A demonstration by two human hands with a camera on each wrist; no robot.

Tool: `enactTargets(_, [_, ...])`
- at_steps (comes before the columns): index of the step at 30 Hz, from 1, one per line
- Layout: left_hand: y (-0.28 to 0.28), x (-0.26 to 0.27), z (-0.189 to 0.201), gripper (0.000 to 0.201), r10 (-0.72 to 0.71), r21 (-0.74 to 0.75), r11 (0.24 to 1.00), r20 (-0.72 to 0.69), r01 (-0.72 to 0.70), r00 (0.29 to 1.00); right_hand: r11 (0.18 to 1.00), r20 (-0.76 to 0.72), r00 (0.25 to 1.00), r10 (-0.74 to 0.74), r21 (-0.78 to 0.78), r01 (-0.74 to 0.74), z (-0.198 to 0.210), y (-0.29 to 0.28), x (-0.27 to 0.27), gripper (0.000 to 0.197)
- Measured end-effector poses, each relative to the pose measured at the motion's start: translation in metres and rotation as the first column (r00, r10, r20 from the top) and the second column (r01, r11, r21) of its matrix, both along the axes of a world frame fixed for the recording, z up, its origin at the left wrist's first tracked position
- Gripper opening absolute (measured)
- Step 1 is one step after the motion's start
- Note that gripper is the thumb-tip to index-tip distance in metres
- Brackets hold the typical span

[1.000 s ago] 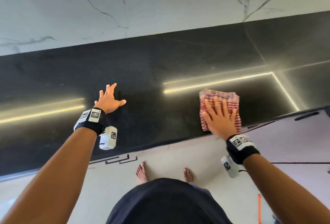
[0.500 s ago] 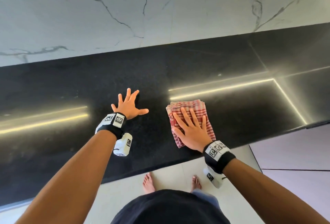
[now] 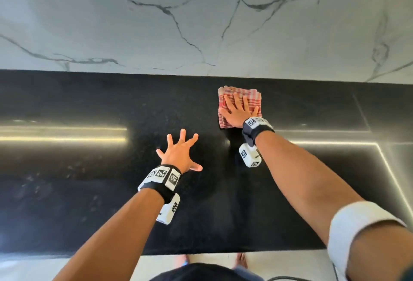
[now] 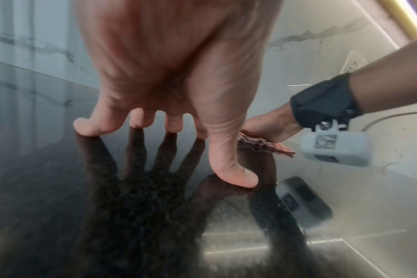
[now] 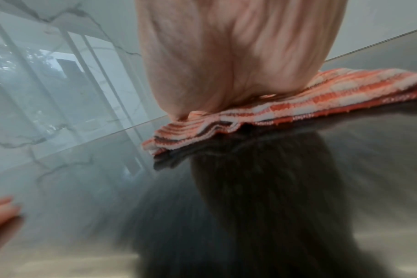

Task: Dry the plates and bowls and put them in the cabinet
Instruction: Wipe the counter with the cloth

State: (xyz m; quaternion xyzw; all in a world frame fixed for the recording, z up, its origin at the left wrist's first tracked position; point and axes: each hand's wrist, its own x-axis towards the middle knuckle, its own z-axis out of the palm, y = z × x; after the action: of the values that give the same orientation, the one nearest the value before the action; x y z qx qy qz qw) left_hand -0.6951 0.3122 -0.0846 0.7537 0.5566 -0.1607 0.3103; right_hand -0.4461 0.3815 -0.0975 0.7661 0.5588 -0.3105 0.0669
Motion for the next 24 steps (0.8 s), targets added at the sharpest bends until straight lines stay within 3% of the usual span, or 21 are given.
enactTargets(5, [0.0, 0.002, 0.0, 0.112, -0.011, -0.005, 1.0, -0.018, 0.011, 1.0, 1.0, 0.02, 1.0, 0.019, -0.023, -0.018, 0.001, 0.054, 0.021, 0.069])
enactTargets(9, [0.002, 0.002, 0.0, 0.112, -0.006, -0.002, 1.0, -0.009, 0.006, 1.0, 0.999, -0.018, 0.998, 0.053, -0.013, -0.053, 0.0, 0.076, 0.04, 0.077])
enactTargets(11, [0.003, 0.0, 0.0, 0.112, -0.005, -0.01, 1.0, -0.012, 0.005, 1.0, 0.997, -0.011, 0.997, 0.083, 0.002, -0.083, 0.004, 0.074, 0.043, 0.072])
enactTargets(19, [0.001, 0.002, 0.005, 0.109, -0.016, -0.013, 1.0, -0.044, 0.016, 0.999, 0.997, 0.017, 0.999, -0.051, 0.065, 0.05, 0.003, 0.009, 0.07, 0.068])
enactTargets(24, [0.001, 0.004, 0.008, 0.109, -0.008, -0.003, 1.0, -0.072, 0.008, 0.997, 0.989, 0.007, 0.998, 0.07, 0.127, -0.071, -0.013, -0.062, 0.029, 0.071])
